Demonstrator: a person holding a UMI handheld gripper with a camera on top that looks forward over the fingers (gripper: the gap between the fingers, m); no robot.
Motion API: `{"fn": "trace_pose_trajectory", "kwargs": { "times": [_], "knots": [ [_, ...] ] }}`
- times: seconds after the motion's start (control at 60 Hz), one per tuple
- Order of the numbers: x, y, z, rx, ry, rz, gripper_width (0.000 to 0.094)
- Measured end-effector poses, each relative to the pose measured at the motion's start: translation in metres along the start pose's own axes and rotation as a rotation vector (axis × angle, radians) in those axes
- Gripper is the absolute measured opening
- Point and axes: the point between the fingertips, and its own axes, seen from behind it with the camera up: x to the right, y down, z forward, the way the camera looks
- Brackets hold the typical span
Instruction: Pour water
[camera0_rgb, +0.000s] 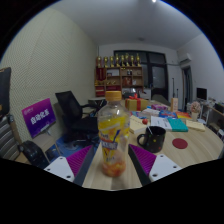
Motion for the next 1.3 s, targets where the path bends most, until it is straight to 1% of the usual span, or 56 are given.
{"fn": "trace_pose_trajectory", "kwargs": {
  "times": [0.083,0.117,0.133,0.167,0.183,0.217,0.267,0.283,0.317,0.333,0.367,0.4,0.433,0.45,0.467,0.483,0.517,0.533,0.583,0.617,0.767,0.783,0.8,0.9,0.917,0.983,1.1,1.183,1.2,1.217,1.3],
  "knots": [
    [-0.003,-0.012,0.032,0.042,0.042,0.009,0.0802],
    [-0.004,-0.016,0.043,0.047,0.05,0.003,0.0777],
    [0.003,-0.015,0.047,0.045,0.051,-0.001,0.0694],
    [0.004,-0.012,0.054,0.023,0.098,-0.019,0.0527],
    [0.013,-0.01,0.057,0.021,0.105,-0.024,0.0443],
    [0.015,-0.012,0.061,0.033,0.124,-0.01,0.0441],
    [0.004,-0.013,0.064,0.017,0.138,-0.012,0.0424],
    [0.018,-0.011,0.067,0.014,0.124,-0.019,0.042],
    [0.016,-0.011,0.069,-0.006,0.115,-0.03,0.0422],
    [0.016,-0.011,0.071,-0.02,0.112,-0.034,0.0398],
    [0.016,-0.011,0.074,-0.048,0.105,-0.032,0.0397],
    [0.013,-0.012,0.077,-0.074,0.09,-0.016,0.0365],
    [0.009,-0.019,0.081,-0.086,0.069,0.027,0.0363],
    [-0.012,-0.019,0.081,-0.093,0.064,0.065,0.0366],
    [-0.015,-0.023,0.083,-0.097,0.048,0.109,0.0341],
    [-0.001,-0.024,0.088,-0.096,0.022,0.162,0.0329],
    [-0.019,-0.041,0.086,-0.108,0.003,0.303,0.0328],
    [-0.007,-0.043,0.092,-0.106,-0.031,0.374,0.0328],
    [-0.009,-0.063,0.096,-0.111,-0.098,0.61,0.0328],
    [-0.024,-0.08,0.094,-0.112,-0.11,0.772,0.0327],
    [0.004,-0.107,0.102,-0.135,-0.308,1.504,0.0325],
    [-0.001,-0.12,0.095,-0.136,-0.305,1.588,0.0326],
    [-0.001,-0.124,0.093,-0.13,-0.335,1.652,0.0325],
    [0.016,-0.122,0.091,-0.128,-0.426,1.95,0.0329],
    [0.018,-0.135,0.08,-0.139,-0.429,1.995,0.0327],
    [0.014,-0.139,0.076,-0.135,-0.469,2.119,0.0331],
    [0.022,-0.142,0.07,-0.123,-0.481,2.237,0.033],
    [0.022,-0.141,0.064,-0.133,-0.505,2.233,0.0328],
    [0.019,-0.14,0.045,-0.136,-0.509,2.226,0.0329],
    [0.025,-0.131,0.058,-0.142,-0.515,2.219,0.033],
    [0.025,-0.134,0.052,-0.168,-0.531,2.156,0.0328]
  ]
}}
